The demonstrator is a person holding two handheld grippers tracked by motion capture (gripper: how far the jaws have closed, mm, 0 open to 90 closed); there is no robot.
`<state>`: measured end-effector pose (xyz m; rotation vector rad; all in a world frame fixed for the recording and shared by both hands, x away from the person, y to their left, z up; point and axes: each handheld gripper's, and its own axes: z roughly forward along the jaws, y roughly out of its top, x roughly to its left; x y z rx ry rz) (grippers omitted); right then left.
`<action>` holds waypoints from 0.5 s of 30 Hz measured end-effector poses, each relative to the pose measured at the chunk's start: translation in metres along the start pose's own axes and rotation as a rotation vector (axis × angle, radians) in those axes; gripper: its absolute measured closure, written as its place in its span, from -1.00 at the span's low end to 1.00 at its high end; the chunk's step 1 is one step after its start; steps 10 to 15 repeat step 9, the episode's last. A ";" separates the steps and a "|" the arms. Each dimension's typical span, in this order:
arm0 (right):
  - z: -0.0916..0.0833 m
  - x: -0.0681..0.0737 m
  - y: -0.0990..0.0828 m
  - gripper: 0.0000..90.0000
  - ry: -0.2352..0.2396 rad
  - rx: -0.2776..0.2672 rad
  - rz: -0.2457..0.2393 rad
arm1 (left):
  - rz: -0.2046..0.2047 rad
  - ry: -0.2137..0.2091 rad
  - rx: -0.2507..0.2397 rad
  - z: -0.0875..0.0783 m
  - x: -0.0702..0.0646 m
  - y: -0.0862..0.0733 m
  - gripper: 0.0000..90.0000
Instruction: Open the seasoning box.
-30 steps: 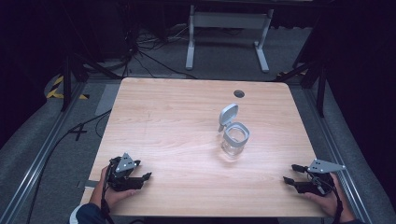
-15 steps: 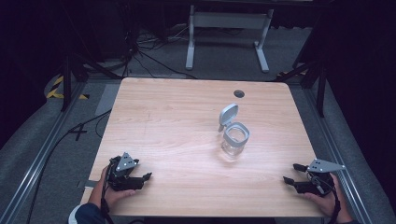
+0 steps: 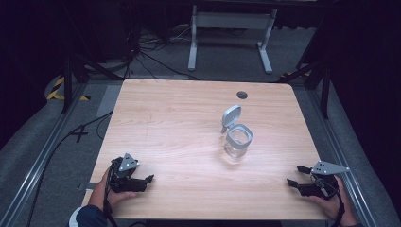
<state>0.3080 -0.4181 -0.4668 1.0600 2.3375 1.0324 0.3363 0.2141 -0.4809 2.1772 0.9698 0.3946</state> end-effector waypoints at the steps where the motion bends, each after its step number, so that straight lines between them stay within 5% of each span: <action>1: 0.000 0.000 0.000 -0.41 -0.001 0.000 0.001 | -0.002 0.002 -0.001 0.000 0.000 0.000 -0.67; 15: 0.000 0.000 0.000 -0.45 -0.007 0.003 0.005 | -0.011 0.013 -0.003 0.002 0.000 0.001 -0.69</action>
